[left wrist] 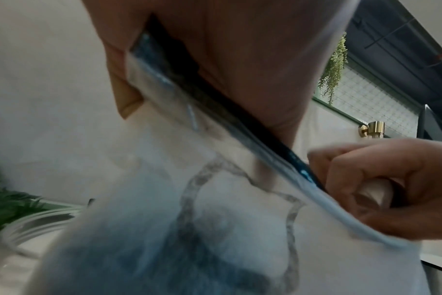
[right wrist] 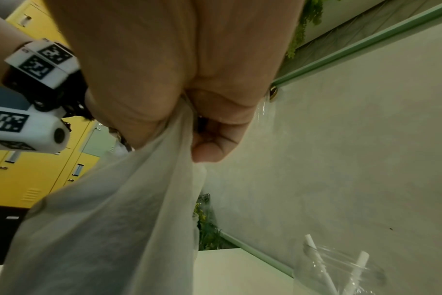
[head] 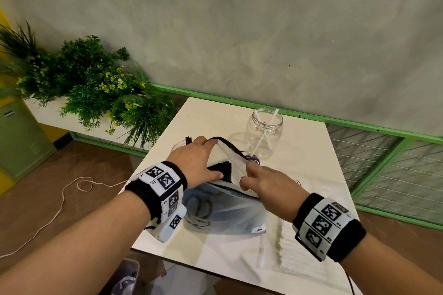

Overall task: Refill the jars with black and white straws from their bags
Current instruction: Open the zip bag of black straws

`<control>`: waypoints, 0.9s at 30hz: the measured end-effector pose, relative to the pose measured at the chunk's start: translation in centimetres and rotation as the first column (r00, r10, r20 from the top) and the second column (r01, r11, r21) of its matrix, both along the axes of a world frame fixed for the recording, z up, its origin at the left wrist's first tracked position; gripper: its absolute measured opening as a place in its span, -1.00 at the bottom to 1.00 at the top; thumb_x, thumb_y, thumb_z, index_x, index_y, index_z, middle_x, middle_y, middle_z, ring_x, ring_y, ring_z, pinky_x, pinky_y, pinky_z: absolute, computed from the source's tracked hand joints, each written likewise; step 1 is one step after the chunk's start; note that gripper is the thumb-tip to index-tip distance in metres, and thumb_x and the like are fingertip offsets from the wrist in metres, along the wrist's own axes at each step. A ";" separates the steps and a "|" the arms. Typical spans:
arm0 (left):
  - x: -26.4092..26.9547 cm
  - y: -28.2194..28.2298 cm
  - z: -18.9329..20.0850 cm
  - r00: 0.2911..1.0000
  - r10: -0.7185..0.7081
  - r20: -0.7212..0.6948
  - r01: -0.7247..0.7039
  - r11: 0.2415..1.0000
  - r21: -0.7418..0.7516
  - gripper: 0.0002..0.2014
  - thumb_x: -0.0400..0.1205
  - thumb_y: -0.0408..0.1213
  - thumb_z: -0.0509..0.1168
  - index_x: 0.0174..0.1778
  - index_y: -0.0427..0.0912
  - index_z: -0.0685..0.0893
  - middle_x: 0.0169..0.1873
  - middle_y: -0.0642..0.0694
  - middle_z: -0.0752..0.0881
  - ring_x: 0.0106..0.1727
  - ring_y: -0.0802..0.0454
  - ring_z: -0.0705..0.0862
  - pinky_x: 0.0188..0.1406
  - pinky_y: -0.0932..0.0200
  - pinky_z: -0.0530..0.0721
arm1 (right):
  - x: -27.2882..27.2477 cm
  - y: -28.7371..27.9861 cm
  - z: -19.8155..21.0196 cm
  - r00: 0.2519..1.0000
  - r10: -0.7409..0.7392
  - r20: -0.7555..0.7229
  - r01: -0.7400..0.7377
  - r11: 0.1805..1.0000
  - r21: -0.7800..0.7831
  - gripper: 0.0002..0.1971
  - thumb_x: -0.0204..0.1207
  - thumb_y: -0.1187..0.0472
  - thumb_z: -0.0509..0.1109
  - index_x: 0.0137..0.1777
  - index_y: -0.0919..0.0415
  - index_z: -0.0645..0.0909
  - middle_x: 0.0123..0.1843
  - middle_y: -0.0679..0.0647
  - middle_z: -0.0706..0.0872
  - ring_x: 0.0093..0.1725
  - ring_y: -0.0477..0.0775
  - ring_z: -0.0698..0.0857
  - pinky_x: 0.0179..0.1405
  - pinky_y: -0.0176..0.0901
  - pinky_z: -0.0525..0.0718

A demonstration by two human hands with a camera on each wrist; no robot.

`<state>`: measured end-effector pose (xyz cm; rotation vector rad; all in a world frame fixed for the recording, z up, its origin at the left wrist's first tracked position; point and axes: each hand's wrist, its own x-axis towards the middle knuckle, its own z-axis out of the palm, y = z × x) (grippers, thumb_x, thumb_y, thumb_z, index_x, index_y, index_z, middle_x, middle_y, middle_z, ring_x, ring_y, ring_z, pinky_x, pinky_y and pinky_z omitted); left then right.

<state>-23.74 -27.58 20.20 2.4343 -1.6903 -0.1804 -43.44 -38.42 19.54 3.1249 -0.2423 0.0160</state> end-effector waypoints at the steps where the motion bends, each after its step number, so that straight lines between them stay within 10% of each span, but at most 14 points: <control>1: -0.1 0.1 -0.1 1.000 0.002 0.007 -0.003 1.000 0.028 -0.09 0.41 0.27 0.36 0.60 -0.01 0.16 0.39 -0.07 0.43 0.34 -0.08 0.54 0.22 0.00 0.58 | -0.1 0.2 0.0 1.000 -0.003 -0.021 0.003 1.000 -0.003 -0.57 0.19 0.57 0.41 -0.04 0.11 0.56 0.08 0.08 0.54 -0.30 0.13 0.51 -0.52 -0.16 0.35; 4: -0.3 0.4 -0.5 1.000 -0.016 0.026 0.013 0.994 0.112 0.01 0.33 0.38 0.36 0.61 0.00 0.13 0.43 -0.08 0.41 0.34 -0.09 0.55 0.20 -0.01 0.60 | -0.1 0.2 -0.4 0.999 -0.036 -0.026 0.034 0.996 -0.082 -0.58 0.49 0.47 0.22 0.23 0.02 0.55 0.41 -0.01 0.41 0.13 0.17 0.57 -0.32 -0.11 0.39; 10: -1.0 0.4 -1.2 0.997 -0.031 0.073 0.019 0.985 0.169 0.05 0.36 0.32 0.37 0.65 -0.02 0.02 0.41 -0.08 0.48 0.31 -0.10 0.58 0.12 0.04 0.61 | 0.9 -0.5 -1.3 0.956 -0.288 0.053 0.290 0.957 -0.021 -0.74 0.56 0.21 0.24 0.22 0.18 0.57 0.09 0.08 0.65 0.20 0.15 0.54 0.01 -0.04 0.59; 15: -0.6 0.5 -1.5 0.995 -0.005 0.097 -0.010 0.989 0.150 -0.01 0.40 0.28 0.35 0.65 -0.04 0.04 0.33 -0.10 0.57 0.27 -0.10 0.60 0.05 0.07 0.59 | 0.6 -0.5 -1.8 0.979 -0.045 0.200 0.045 0.999 0.004 -0.63 0.07 0.60 0.46 -0.16 0.24 0.62 -0.13 0.13 0.53 -0.32 0.11 0.47 -0.54 -0.15 0.53; 18: -0.7 0.6 -1.8 0.994 -0.016 0.106 0.000 0.989 0.145 -0.08 0.41 0.24 0.37 0.62 -0.01 0.13 0.28 -0.09 0.60 0.26 -0.10 0.60 0.05 0.06 0.60 | 0.3 -0.2 -2.0 0.987 0.018 0.161 0.001 0.994 -0.113 -0.65 0.24 0.48 0.26 -0.11 0.08 0.68 0.22 0.08 0.54 -0.16 0.16 0.62 -0.51 -0.15 0.57; 21: -0.8 0.6 -2.2 0.993 -0.035 0.110 0.020 0.990 0.139 -0.21 0.43 0.22 0.37 0.54 0.03 0.29 0.26 -0.05 0.62 0.27 -0.08 0.60 0.07 0.05 0.59 | 0.3 -0.3 -2.3 0.994 -0.056 0.093 0.070 0.986 -0.153 -0.54 0.35 0.33 0.02 -0.12 -0.03 0.75 0.05 -0.11 0.73 -0.20 0.10 0.65 -0.52 -0.19 0.50; 27: -0.3 0.4 -2.8 0.997 -0.071 -0.041 0.077 0.986 0.148 -0.52 0.38 0.25 0.40 0.13 0.09 0.68 -0.07 0.02 0.72 0.01 -0.04 0.66 -0.14 0.13 0.58 | 1.3 -0.9 -3.4 0.927 -0.367 0.073 0.353 0.922 0.159 -0.34 0.40 0.46 0.16 0.52 0.01 0.39 0.51 -0.10 0.44 0.30 0.14 0.51 0.17 -0.11 0.51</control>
